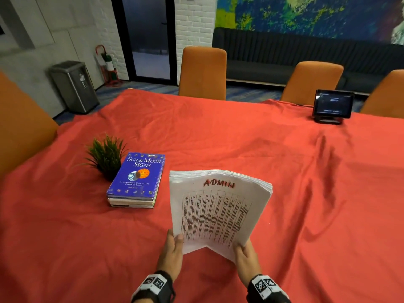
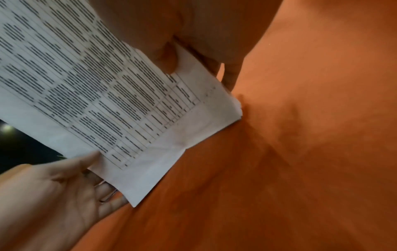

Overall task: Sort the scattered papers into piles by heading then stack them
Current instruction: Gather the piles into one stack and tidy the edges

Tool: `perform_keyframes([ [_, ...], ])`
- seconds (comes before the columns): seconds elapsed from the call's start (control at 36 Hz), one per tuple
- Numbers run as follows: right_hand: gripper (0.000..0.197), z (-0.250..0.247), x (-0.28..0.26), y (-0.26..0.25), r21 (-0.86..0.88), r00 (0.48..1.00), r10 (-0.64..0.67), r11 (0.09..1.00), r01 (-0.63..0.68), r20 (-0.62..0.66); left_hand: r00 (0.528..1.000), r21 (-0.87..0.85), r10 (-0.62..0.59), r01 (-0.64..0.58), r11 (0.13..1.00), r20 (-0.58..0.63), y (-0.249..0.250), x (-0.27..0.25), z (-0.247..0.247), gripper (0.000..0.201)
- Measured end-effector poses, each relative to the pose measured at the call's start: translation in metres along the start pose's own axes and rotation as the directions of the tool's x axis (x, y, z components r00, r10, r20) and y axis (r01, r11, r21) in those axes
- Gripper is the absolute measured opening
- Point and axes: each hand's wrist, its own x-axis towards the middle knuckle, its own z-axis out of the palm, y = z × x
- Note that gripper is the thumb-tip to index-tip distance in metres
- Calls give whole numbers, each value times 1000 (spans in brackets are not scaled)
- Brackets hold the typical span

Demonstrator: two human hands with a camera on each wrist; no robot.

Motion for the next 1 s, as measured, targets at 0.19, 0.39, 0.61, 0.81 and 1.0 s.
perform_keyframes([
  [0.19,26,-5,18,-29,-25,996,-35,999,33,-78,995,24,44,-42,999,-86,13,22,-12,71],
  [0.39,10,9,53,-63,0,999,-41,999,41,-36,991,116,31,-16,993,-129,32,60,-28,39],
  [0.61,16,44,87,-53,-55,974,220,975,-217,49,991,226,-98,117,967,-95,22,97,-40,25],
  [0.81,14,68,102,-37,-72,944,323,945,-318,62,979,281,-178,199,939,-100,14,118,-41,19],
  [1.0,13,77,114,-25,-72,931,360,932,-356,54,973,286,-202,225,931,-108,-4,133,-35,18],
])
